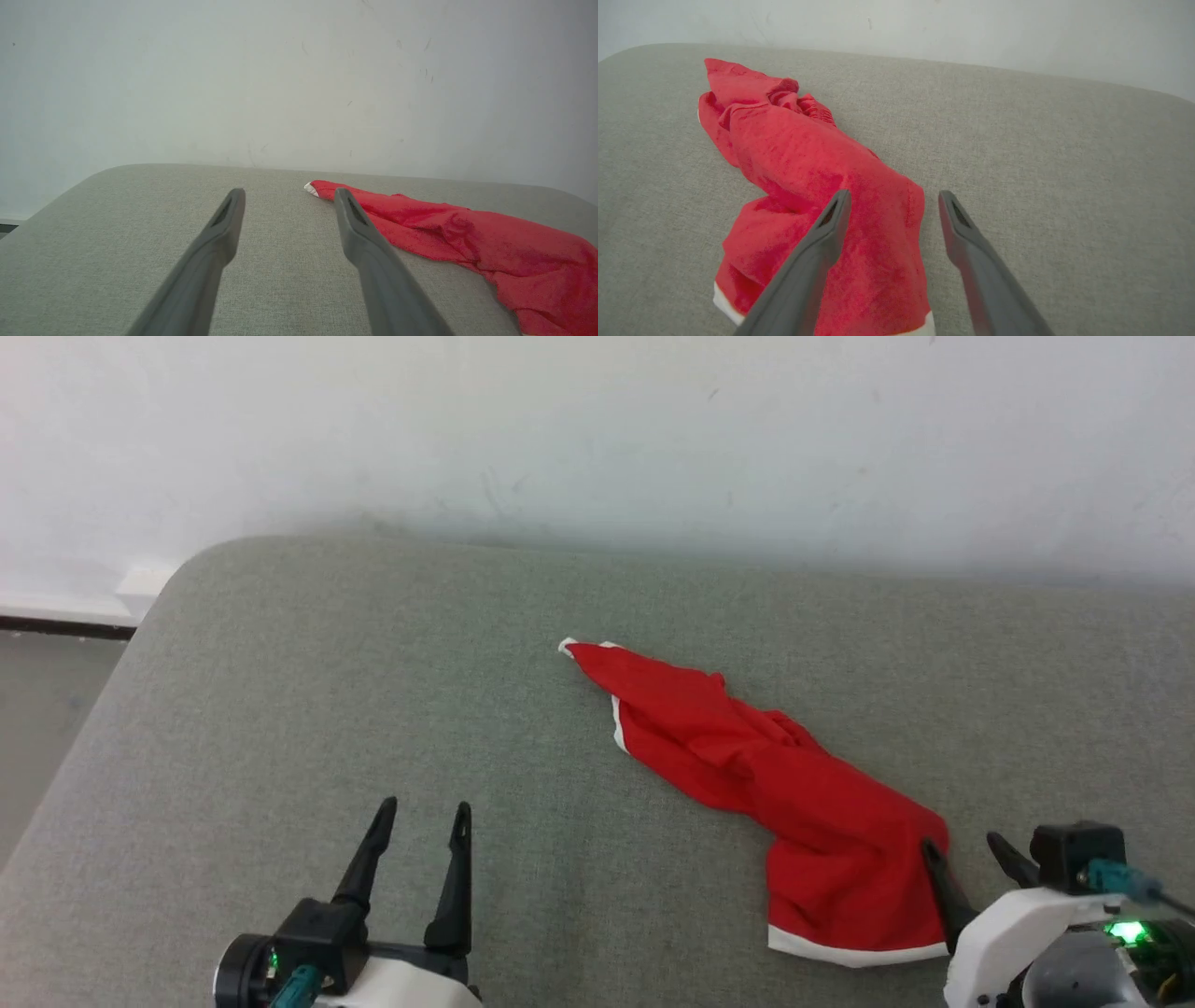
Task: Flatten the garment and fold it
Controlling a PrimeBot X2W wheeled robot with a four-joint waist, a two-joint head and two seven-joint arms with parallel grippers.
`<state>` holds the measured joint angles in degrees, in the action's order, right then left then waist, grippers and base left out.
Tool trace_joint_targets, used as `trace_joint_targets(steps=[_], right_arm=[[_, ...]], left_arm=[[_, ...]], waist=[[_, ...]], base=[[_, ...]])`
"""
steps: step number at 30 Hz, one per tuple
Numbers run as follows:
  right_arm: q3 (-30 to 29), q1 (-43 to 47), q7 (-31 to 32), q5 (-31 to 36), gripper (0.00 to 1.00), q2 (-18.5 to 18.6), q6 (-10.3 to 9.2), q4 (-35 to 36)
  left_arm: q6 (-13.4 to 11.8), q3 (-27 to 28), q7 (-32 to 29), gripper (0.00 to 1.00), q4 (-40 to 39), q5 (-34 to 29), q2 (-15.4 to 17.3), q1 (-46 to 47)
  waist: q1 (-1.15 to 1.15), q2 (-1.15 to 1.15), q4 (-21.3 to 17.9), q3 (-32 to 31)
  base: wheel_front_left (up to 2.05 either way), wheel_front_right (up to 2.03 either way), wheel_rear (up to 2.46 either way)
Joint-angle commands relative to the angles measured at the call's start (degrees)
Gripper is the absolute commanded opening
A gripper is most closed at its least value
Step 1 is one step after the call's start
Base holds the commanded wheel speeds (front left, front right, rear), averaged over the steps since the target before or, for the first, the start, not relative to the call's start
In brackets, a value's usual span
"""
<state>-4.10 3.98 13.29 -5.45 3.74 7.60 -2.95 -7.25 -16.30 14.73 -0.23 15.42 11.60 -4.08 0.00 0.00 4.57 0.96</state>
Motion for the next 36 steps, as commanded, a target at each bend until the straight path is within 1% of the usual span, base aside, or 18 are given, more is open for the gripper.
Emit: trace_joint_targets(steps=[1,4,8,11,15,16,17,21,24,27,28,29,30,31,32,33,36], right_arm=[[-0.48,-0.46,2.61,-1.03,1.0,0.16,-0.11,0.55],[-0.04,-1.29,10.18,-0.88,1.0,2.42,-0.11,1.15],[-0.3,-2.64,16.39,-0.18,1.0,3.93,-0.11,-0.79],[0.22,-3.49,18.27,-0.05,1.0,4.59,-0.11,-3.03],[0.62,-4.23,18.1,0.01,1.0,4.77,-0.11,-6.46],[0.56,-4.38,17.71,0.12,0.44,4.8,-0.11,-6.99],[0.38,-4.64,16.88,0.08,0.0,4.72,-0.11,-7.06],[-1.27,-5.35,13.83,-0.44,0.0,4.41,-0.11,-5.03],[-4.6,-5.01,12.62,-1.3,0.0,3.85,-0.11,-1.63],[-8.96,-3.61,13.03,-1.69,0.0,3.47,-0.11,1.42],[-8.96,-3.61,13.03,-1.69,0.0,3.47,-0.11,1.42],[-11.95,-2.23,13.82,-1.38,0.0,3.19,-0.11,2.39],[-11.95,-2.23,13.82,-1.38,0.0,3.19,-0.11,2.39],[-13.15,-1.53,14.2,-1.06,0.0,3.07,-0.11,2.37],[-13.76,-0.82,14.57,-0.32,0.16,3.09,-0.11,2.19],[-13.78,-0.19,14.86,0.39,1.0,3.12,-0.11,1.87],[-12.93,-0.19,11.56,1.07,1.0,2.56,-0.11,2.11]], left_arm=[[0.6,0.31,0.27,1.0,0.36,-0.82,-0.66,1.12],[1.55,0.68,0.27,1.0,0.84,-1.63,-2.2,1.68],[3.1,1.1,0.27,1.0,1.81,-2.73,-3.87,2.64],[4.07,1.63,0.27,1.0,2.45,-3.4,-4.89,3.49],[5.18,2.4,0.27,1.0,3.19,-4.18,-5.88,4.09],[5.48,2.52,0.27,1.0,3.44,-4.36,-6.06,4.16],[5.74,2.68,0.27,1.0,3.69,-4.52,-6.22,4.19],[6.64,3.54,0.27,1.0,4.54,-4.97,-6.72,3.91],[7.31,4.09,0.27,1.0,5.0,-5.37,-7.01,3.68],[7.9,4.54,0.27,1.0,5.27,-5.66,-7.31,3.62],[7.9,4.54,0.27,1.0,5.27,-5.66,-7.31,3.62],[8.2,4.72,0.27,1.0,5.4,-5.83,-7.53,3.6],[8.2,4.72,0.27,1.0,5.4,-5.83,-7.53,3.6],[8.33,4.78,0.27,1.0,5.42,-5.9,-7.64,3.6],[8.46,4.82,0.27,1.0,5.44,-5.96,-7.74,3.59],[8.62,4.78,0.27,1.0,5.49,-6.06,-7.83,3.6],[9.12,4.45,0.27,1.0,5.86,-6.41,-8.06,3.81]], waist=[[0.0,0.0,0.87,0.98],[0.0,0.0,1.9,2.43],[0.0,0.0,3.4,4.14],[0.0,0.0,4.29,5.25],[0.0,0.0,4.77,5.93],[0.0,0.0,4.76,5.96],[0.0,0.0,4.57,5.93],[0.0,0.0,2.62,5.29],[0.0,0.0,0.72,4.36],[0.0,0.0,-0.95,3.39],[0.0,0.0,-0.95,3.39],[0.0,0.0,-1.81,2.89],[0.0,0.0,-1.81,2.89],[0.0,0.0,-2.18,2.7],[0.0,0.0,-2.52,2.58],[0.0,0.0,-2.77,2.54],[0.0,0.0,-3.3,2.64]], base=[[0.0,0.0,0.0],[0.0,0.0,0.0],[0.0,0.0,0.0],[0.0,0.0,0.0],[0.0,0.0,0.0],[0.0,0.0,0.0],[0.0,0.0,0.0],[0.0,0.0,0.0],[0.0,0.0,0.0],[0.0,0.0,0.0],[0.0,0.0,0.0],[0.0,0.0,0.0],[0.0,0.0,0.0],[0.0,0.0,0.0],[0.0,0.0,0.0],[0.0,0.0,0.0],[0.0,0.0,0.0]])
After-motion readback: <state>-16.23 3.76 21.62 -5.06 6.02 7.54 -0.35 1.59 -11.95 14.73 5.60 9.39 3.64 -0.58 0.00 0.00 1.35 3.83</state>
